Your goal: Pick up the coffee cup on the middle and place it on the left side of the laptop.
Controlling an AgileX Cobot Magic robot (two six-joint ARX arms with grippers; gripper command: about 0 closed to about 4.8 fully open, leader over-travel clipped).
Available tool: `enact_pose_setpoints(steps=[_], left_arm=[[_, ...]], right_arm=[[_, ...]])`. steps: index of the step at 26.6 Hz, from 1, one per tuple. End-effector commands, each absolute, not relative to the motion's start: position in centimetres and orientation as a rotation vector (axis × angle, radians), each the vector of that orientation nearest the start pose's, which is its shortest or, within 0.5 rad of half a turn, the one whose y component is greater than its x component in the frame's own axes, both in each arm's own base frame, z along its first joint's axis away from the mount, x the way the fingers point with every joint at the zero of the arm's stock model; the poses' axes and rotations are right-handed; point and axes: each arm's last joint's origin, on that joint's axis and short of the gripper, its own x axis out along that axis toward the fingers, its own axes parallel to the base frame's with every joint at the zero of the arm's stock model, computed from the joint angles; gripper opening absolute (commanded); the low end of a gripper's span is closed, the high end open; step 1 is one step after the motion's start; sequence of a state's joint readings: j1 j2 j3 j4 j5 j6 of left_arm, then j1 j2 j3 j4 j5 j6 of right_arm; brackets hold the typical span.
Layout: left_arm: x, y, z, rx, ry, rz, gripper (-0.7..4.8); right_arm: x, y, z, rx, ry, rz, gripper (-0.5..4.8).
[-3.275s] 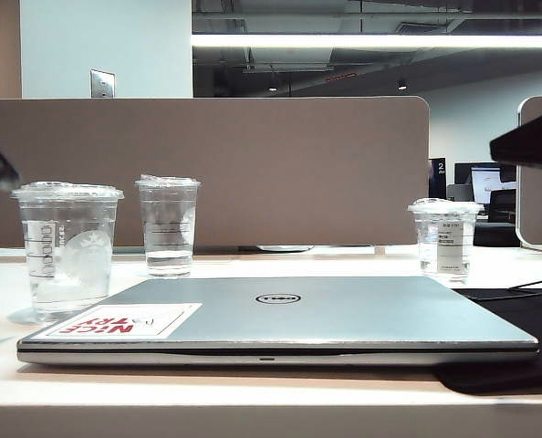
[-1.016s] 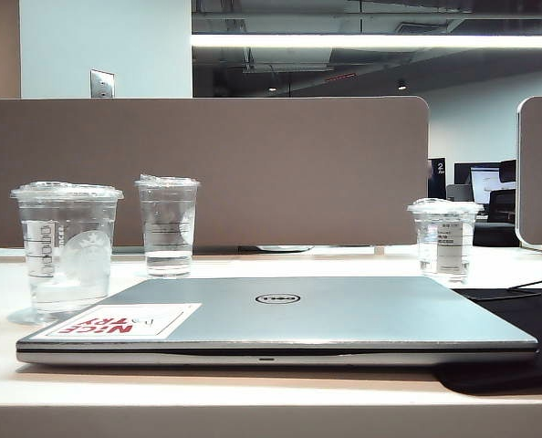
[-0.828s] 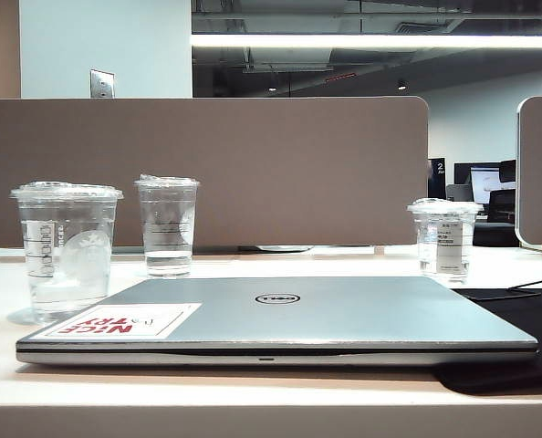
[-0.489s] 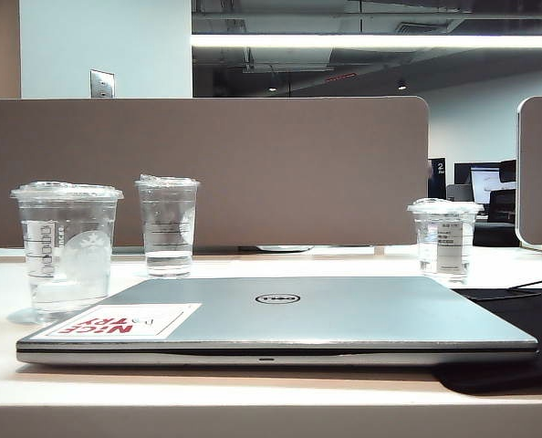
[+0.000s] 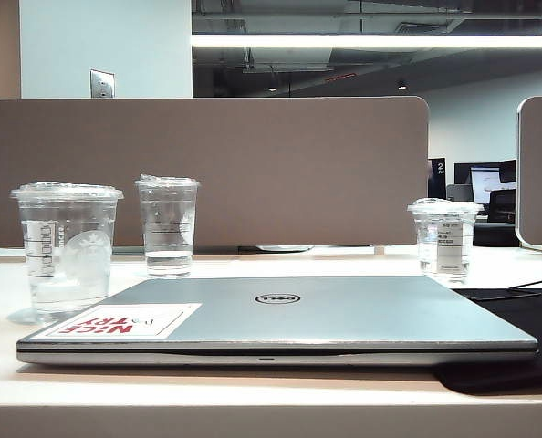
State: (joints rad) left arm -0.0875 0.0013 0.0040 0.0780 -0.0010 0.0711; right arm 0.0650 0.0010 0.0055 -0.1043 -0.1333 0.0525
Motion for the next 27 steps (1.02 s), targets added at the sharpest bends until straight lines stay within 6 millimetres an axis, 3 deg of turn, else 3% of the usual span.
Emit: enact_pose_setpoints(steps=[1, 7, 12, 18, 22, 27], left_arm=[[9.7, -0.8, 17.5, 0.067, -0.099, -0.085, -0.05], [9.7, -0.8, 17.5, 0.067, -0.099, -0.085, -0.05], [9.7, -0.8, 17.5, 0.067, -0.099, -0.085, -0.06], [9.7, -0.8, 17.5, 0.067, -0.099, -0.085, -0.05], [9.7, -0.8, 17.5, 0.067, -0.099, -0.085, -0.05], [9.7, -0.8, 17.5, 0.067, -0.099, -0.085, -0.05]], right_arm=[[9.7, 1.0, 15.6, 0.054, 0.089, 0.196, -0.05], [9.7, 1.0, 15.6, 0.054, 0.089, 0.190, -0.05], [9.7, 0.5, 15.6, 0.047, 0.077, 0.005, -0.05], [9.7, 0.3, 16.6, 0.049, -0.026, -0.032, -0.05], [9.7, 0.2, 16.8, -0.084, -0.038, -0.093, -0.05], [9.7, -0.2, 16.9, -0.096, -0.050, -0.116, -0.05]])
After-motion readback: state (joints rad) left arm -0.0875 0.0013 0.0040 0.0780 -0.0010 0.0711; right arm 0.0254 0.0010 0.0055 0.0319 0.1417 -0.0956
